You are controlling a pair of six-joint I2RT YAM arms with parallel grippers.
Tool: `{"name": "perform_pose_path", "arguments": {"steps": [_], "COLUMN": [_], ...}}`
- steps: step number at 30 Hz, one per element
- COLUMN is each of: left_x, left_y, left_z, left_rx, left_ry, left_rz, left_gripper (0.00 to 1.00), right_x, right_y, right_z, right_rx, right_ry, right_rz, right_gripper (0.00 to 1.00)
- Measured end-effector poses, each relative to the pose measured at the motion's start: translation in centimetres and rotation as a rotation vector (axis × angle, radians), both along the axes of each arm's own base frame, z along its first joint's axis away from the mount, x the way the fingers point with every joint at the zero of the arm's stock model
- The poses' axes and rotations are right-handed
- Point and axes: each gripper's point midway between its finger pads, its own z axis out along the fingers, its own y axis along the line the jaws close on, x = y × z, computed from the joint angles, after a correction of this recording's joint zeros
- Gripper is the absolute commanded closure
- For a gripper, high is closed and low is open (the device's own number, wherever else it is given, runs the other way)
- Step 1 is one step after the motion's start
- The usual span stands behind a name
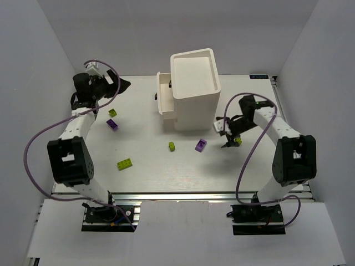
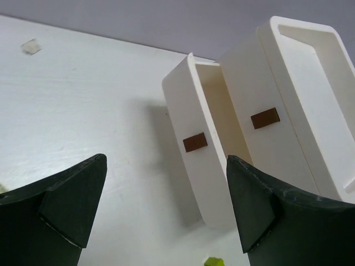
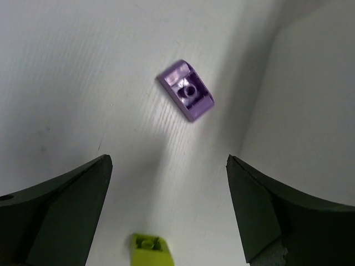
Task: Sort the legos into containers by color
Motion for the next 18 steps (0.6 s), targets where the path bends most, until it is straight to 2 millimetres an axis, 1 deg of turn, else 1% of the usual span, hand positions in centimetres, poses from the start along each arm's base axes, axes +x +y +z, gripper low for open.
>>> {"name": "perform_pose_path", "arguments": {"steps": [2,4,6,9,11,15,18], "left_x": [-1.4,-3.1,-5.2,-8.1,-9.4,-11.4,-12.6], "left_y": [1.0,2.0,2.9,4.2,4.8,5.5,6.1], "left_z": [0.8,1.7,2.2,2.1,1.2,-1.7,-3.8], "left_rx": [0.023,0.045,0.065,0.088,0.098,0.114,0.126], "left_ry": [0.034,0.056,0.072,0.103,0.136,0.240,0.317], "left_rz": [0.053,0.118,0.182,0.273,0.312,0.362,0.396], "left_gripper": [0.02,0.02,0.02,0.02,0.02,0.02,0.02], "right_x": [-1.1,-1.6,-1.6,-1.3,-0.9,0.9,1.4], "right_y": [1.4,2.6,3.7,5.0,5.8,7.4,7.7], "right_z": [-1.0,-1.8,-2.1,-2.5,-3.0,-4.3,-5.9], "right_rx": [-0.035,-0.066,-0.091,-0.122,-0.145,-0.189,-0.232], "right_ry": [-0.058,-0.108,-0.156,-0.206,-0.221,-0.232,-0.222], "right_rz": [0.095,0.165,0.219,0.274,0.302,0.360,0.386], "right_gripper": [0.11,0.11,0.11,0.11,0.12,0.15,0.16]}}
